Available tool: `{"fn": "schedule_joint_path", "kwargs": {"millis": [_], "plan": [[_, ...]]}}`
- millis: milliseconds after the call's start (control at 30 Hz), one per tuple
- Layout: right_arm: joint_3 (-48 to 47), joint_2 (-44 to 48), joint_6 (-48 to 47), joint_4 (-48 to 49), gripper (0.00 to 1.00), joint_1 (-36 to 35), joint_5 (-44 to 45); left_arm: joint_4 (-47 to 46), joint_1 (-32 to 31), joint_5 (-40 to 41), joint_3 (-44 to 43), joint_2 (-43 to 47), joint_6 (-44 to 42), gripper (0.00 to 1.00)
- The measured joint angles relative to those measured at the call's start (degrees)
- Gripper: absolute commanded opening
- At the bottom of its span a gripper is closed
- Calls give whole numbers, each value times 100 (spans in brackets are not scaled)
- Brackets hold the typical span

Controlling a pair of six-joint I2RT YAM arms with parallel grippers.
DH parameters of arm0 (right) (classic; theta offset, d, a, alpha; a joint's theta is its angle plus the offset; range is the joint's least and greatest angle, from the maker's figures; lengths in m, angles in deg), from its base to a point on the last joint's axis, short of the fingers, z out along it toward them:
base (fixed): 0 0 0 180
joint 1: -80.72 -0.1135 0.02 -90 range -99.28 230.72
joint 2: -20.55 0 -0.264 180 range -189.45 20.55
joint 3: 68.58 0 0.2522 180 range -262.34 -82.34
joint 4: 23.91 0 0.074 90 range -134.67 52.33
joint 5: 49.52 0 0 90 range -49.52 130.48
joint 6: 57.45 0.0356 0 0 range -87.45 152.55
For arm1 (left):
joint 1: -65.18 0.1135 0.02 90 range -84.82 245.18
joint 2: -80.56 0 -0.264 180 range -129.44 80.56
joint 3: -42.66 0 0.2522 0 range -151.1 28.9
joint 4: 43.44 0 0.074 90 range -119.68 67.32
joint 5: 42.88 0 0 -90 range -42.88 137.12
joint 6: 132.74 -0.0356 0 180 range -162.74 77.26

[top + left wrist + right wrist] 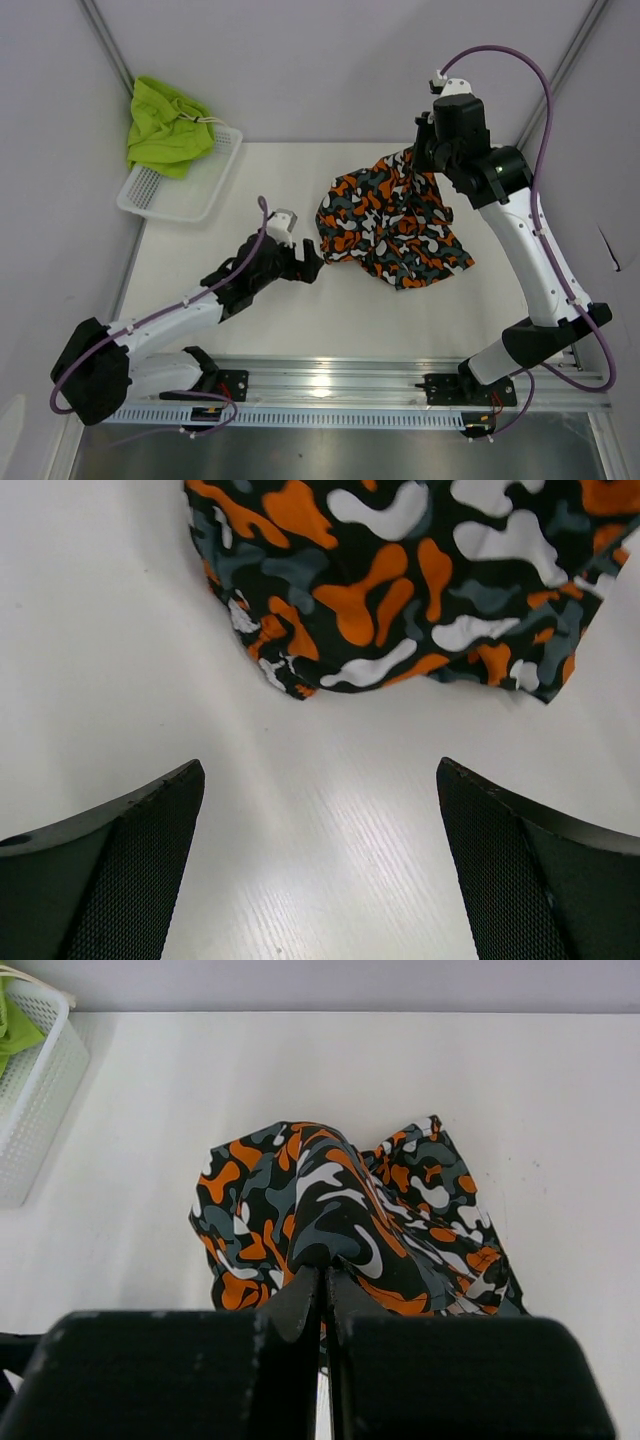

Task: Fold and stack the shorts
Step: Flatten the shorts out

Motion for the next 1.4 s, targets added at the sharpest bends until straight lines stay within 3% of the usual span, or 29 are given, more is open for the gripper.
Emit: {"fn": "schedule_joint_path", "kwargs": {"millis": [333, 567, 833, 967, 1000, 1067, 1100, 1167, 1400], "plan": [[0, -2, -2, -2, 0, 195, -376, 319, -1344, 922, -778, -968, -1578, 99], [0, -9, 0, 0, 0, 280, -599, 496, -1683, 1373, -1858, -2052, -2356, 98], [0, -15, 0, 0, 0, 350, -739, 787, -1969, 1519, -2907, -3270, -2855, 85], [0, -17, 0, 0, 0, 413, -791, 1040, -2004, 1620, -3348, -3665, -2957, 62], [0, -17, 0, 0, 0, 428, -800, 1104, -2004, 1668, -3491, -3788, -2975, 46], [0, -17, 0, 0, 0, 457, -826, 1226, -2004, 1810, -3766, -4033, -3001, 31], [0, -17, 2, 0, 0, 479, -846, 1287, -2004, 1888, -3875, -4138, -3008, 16], [0, -17, 2, 0, 0, 516, -879, 1386, -2004, 2076, -3971, -4260, -3018, 0], [0, -15, 13, -127, 0, 654, -992, 1836, -2004, 2614, -3908, -4100, -2953, 0]]}}
